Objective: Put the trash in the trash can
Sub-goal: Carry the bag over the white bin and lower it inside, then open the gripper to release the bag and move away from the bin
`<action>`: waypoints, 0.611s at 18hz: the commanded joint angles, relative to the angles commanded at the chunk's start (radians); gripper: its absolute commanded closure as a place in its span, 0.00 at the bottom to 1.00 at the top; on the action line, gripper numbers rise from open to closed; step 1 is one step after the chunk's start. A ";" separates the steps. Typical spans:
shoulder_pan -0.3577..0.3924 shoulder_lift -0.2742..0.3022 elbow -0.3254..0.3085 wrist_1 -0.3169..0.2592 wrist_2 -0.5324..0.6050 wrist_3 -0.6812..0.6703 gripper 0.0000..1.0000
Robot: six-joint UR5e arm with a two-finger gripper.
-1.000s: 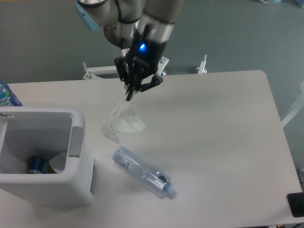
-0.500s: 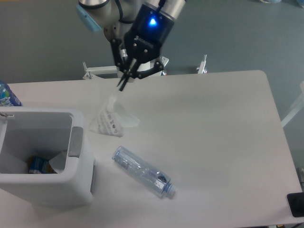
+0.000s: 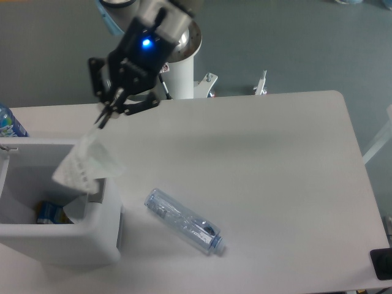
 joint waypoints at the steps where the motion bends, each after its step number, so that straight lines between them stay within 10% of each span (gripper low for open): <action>1: -0.018 -0.011 0.000 0.002 0.011 0.000 1.00; 5: -0.063 -0.028 -0.006 0.002 0.064 0.000 1.00; 7: -0.074 -0.031 -0.003 0.005 0.066 0.002 0.58; 11: -0.074 -0.043 0.032 0.000 0.066 0.000 0.30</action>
